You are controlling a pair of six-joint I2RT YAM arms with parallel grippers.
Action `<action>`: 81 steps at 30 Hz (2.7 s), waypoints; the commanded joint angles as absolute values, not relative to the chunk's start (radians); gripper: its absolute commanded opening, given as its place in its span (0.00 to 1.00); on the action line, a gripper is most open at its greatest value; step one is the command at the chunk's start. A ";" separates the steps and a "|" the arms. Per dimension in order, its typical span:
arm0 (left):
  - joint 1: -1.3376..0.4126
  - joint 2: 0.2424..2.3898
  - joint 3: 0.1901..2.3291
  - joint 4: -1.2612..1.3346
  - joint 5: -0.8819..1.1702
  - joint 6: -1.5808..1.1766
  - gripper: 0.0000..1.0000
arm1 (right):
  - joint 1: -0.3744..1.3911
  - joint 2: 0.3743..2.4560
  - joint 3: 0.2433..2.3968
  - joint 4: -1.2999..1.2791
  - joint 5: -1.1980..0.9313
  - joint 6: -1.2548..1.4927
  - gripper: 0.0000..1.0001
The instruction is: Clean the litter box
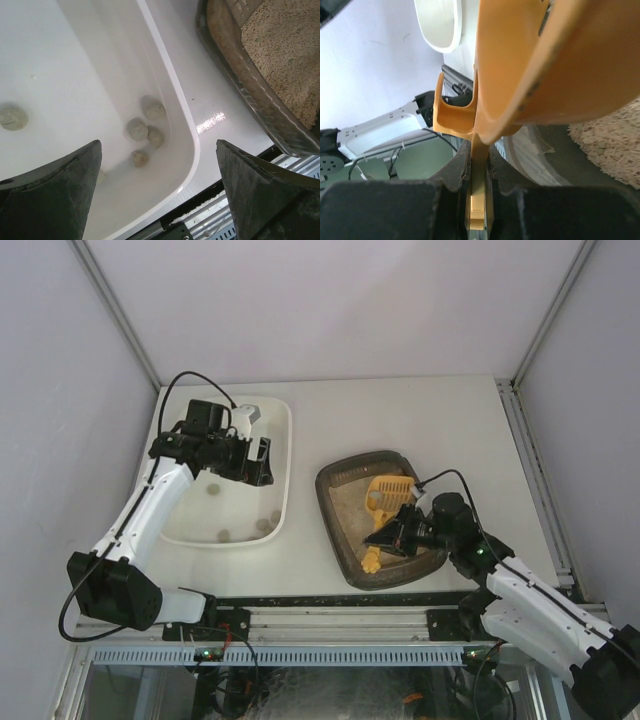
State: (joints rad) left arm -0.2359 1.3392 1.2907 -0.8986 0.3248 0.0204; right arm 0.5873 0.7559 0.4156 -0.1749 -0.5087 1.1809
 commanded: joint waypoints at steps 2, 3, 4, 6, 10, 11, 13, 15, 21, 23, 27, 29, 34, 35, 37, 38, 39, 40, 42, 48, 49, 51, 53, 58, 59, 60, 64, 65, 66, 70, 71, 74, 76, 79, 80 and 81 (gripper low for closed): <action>-0.226 1.302 1.344 -0.903 0.262 0.051 1.00 | 0.529 0.740 0.452 -0.131 -0.543 1.129 0.00; -0.222 1.301 1.354 -0.903 0.250 0.054 1.00 | 0.551 0.759 0.460 -0.116 -0.550 1.130 0.00; -0.216 1.302 1.367 -0.907 0.242 0.057 1.00 | 0.567 0.781 0.468 -0.104 -0.560 1.131 0.00; -0.188 1.307 1.397 -0.913 0.240 0.076 1.00 | 0.557 0.789 0.469 -0.102 -0.565 1.129 0.00; -0.084 1.352 1.492 -0.992 0.331 0.145 0.99 | 0.533 0.847 0.564 -0.177 -0.566 1.043 0.00; -0.055 1.374 1.525 -1.032 0.369 0.160 0.99 | 0.542 0.888 0.615 -0.225 -0.578 1.009 0.00; -0.004 1.418 1.593 -1.114 0.400 0.190 0.99 | 0.571 0.964 0.719 -0.291 -0.580 0.951 0.00; 0.051 1.441 1.629 -1.150 0.416 0.197 1.00 | 0.592 1.030 0.802 -0.301 -0.598 0.930 0.00; 0.251 1.450 1.616 -1.117 0.474 0.136 1.00 | 0.665 1.293 1.058 -0.315 -0.662 0.880 0.00; 0.294 1.466 1.619 -1.116 0.467 0.122 1.00 | 0.697 1.384 1.139 -0.310 -0.674 0.868 0.00; 0.367 1.485 1.628 -1.123 0.469 0.115 1.00 | 0.781 1.570 1.348 -0.426 -0.638 0.785 0.00; 0.398 1.496 1.631 -1.117 0.440 0.102 1.00 | 0.836 1.669 1.496 -0.569 -0.576 0.698 0.00; 0.464 1.567 1.697 -1.188 0.487 0.150 1.00 | 0.953 1.909 1.849 -0.900 -0.379 0.545 0.00; 0.475 1.580 1.709 -1.204 0.506 0.165 1.00 | 0.971 1.943 1.902 -0.937 -0.334 0.529 0.00; 0.492 1.598 1.726 -1.238 0.541 0.194 1.00 | 1.000 2.001 1.998 -1.012 -0.255 0.503 0.00; 0.495 1.602 1.732 -1.247 0.552 0.207 1.00 | 1.013 2.030 2.061 -1.051 -0.207 0.492 0.00; 0.496 1.603 1.732 -1.251 0.559 0.217 1.00 | 1.030 2.054 2.106 -1.090 -0.153 0.479 0.00; 0.495 1.604 1.729 -1.255 0.559 0.226 1.00 | 1.049 2.083 2.157 -1.147 -0.095 0.456 0.00; 0.495 1.604 1.731 -1.259 0.556 0.240 1.00 | 1.094 2.152 2.259 -1.238 0.026 0.427 0.00; 0.496 1.586 1.719 -1.206 0.482 0.221 1.00 | 1.193 2.264 2.416 -1.389 0.376 0.343 0.00; 0.495 1.586 1.720 -1.201 0.474 0.211 1.00 | 1.206 2.268 2.413 -1.391 0.414 0.327 0.00; 0.495 1.586 1.719 -1.198 0.471 0.204 1.00 | 1.232 2.275 2.408 -1.394 0.483 0.290 0.00; 0.495 1.583 1.710 -1.198 0.484 0.202 1.00 | 1.255 2.281 2.400 -1.388 0.544 0.249 0.00; 0.495 1.565 1.671 -1.192 0.544 0.208 1.00 | 1.284 2.265 2.354 -1.338 0.603 0.182 0.00; 0.495 1.559 1.665 -1.193 0.557 0.216 1.00 | 1.284 2.259 2.342 -1.326 0.600 0.175 0.00; 0.495 1.555 1.659 -1.194 0.567 0.226 1.00 | 1.285 2.253 2.335 -1.314 0.597 0.163 0.00; 0.495 1.546 1.657 -1.214 0.602 0.265 1.00 | 1.289 2.247 2.327 -1.309 0.633 0.152 0.00; 0.495 1.549 1.662 -1.228 0.620 0.279 1.00 | 1.289 2.241 2.327 -1.309 0.643 0.157 0.00; 0.495 1.551 1.669 -1.247 0.645 0.301 1.00 | 1.287 2.229 2.328 -1.309 0.646 0.168 0.00; 0.476 1.563 1.737 -1.309 0.727 0.403 1.00 | 1.245 2.088 2.251 -1.302 0.532 0.271 0.00; 0.457 1.570 1.765 -1.313 0.719 0.425 1.00 | 1.231 2.026 2.193 -1.293 0.488 0.307 0.00; 0.338 1.635 1.905 -1.339 0.625 0.446 1.00 | 1.187 1.823 1.993 -1.270 0.345 0.431 0.00; 0.235 1.706 2.002 -1.359 0.575 0.441 1.00 | 1.149 1.685 1.841 -1.253 0.265 0.524 0.00; 0.073 1.853 2.154 -1.386 0.546 0.418 1.00 | 1.083 1.448 1.588 -1.201 0.181 0.663 0.00; 0.021 1.904 2.214 -1.395 0.542 0.410 1.00 | 1.065 1.374 1.514 -1.155 0.154 0.691 0.00; -0.036 1.958 2.267 -1.403 0.535 0.399 1.00 | 1.043 1.304 1.446 -1.116 0.127 0.719 0.00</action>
